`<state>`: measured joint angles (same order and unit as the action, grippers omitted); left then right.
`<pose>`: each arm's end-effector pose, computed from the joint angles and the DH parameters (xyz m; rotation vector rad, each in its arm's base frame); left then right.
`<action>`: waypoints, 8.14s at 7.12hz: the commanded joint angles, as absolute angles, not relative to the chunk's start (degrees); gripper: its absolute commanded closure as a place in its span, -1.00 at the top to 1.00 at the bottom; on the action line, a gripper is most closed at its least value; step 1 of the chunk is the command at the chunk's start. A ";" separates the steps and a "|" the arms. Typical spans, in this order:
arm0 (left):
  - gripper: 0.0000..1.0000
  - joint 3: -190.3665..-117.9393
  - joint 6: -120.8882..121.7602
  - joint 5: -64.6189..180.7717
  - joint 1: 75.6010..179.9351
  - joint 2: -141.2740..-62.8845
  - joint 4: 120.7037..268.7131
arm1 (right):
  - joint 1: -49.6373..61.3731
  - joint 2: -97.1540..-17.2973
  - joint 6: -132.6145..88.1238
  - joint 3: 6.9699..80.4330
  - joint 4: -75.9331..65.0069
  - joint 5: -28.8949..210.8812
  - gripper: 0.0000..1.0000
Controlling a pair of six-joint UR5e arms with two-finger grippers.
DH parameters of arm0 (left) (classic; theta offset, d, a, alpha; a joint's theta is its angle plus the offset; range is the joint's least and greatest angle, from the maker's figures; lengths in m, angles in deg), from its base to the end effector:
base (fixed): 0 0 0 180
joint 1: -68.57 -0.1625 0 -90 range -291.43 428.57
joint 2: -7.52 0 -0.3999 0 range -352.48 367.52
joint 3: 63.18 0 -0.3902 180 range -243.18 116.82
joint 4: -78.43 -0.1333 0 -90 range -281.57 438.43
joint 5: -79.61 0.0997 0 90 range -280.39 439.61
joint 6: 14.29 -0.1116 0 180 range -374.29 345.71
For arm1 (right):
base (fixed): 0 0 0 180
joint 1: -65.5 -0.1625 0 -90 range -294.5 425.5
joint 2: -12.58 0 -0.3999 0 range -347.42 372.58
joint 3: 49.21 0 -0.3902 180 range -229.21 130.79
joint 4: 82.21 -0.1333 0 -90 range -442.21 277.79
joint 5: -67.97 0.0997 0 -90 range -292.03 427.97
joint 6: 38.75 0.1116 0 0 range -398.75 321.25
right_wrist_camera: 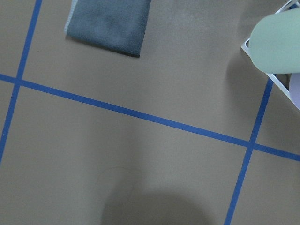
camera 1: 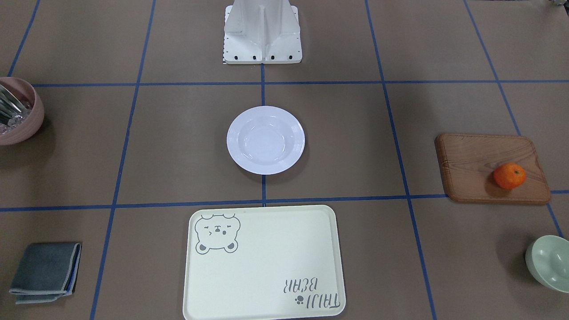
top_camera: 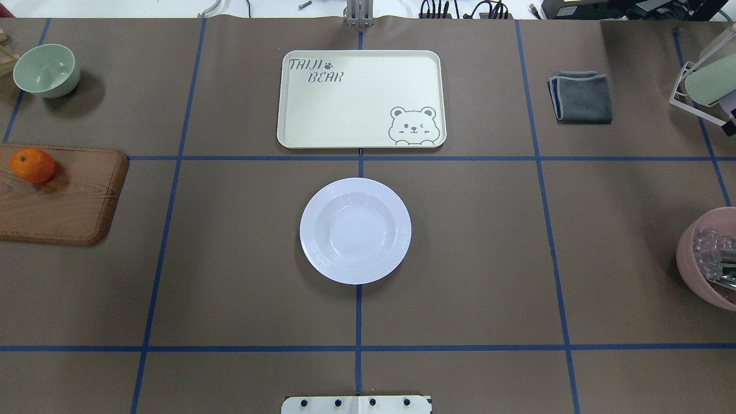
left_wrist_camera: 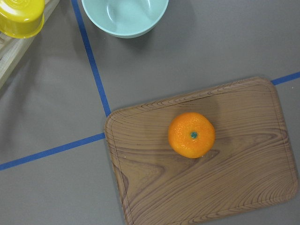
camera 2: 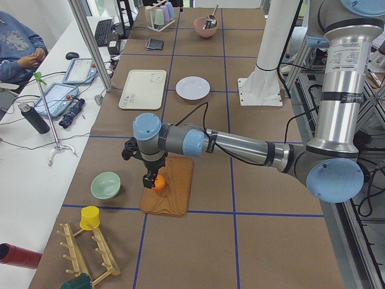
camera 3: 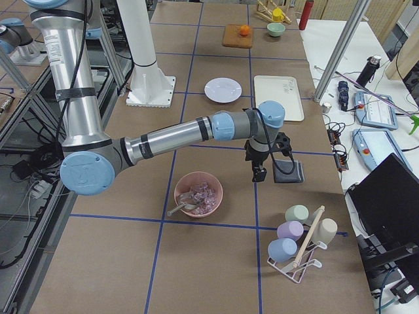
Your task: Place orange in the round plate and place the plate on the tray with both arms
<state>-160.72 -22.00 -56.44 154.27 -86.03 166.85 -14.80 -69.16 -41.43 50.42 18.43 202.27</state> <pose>-0.0139 -0.5213 0.5465 0.1813 0.7991 0.2645 -0.0360 -0.5394 0.5050 0.0729 -0.7802 -0.2539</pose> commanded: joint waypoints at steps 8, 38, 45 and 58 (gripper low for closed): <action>0.94 -162.06 -15.88 -56.97 154.27 -83.19 171.86 | -15.80 -71.53 -41.65 52.84 18.34 202.09 1.00; -0.65 -136.57 -1.64 -49.41 134.75 -93.91 196.38 | -15.27 -71.71 -41.47 53.19 14.12 202.09 1.00; -1.00 -152.11 31.78 -57.07 126.09 -102.94 190.58 | -15.19 -71.44 -41.38 53.01 14.12 202.09 1.00; -0.83 -143.16 60.06 -35.44 97.66 -130.82 179.68 | -13.43 -71.27 -38.39 52.92 14.03 202.09 1.00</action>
<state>-143.21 59.44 -35.53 97.81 -130.70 179.59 -13.48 -71.34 -38.39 52.95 14.03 202.09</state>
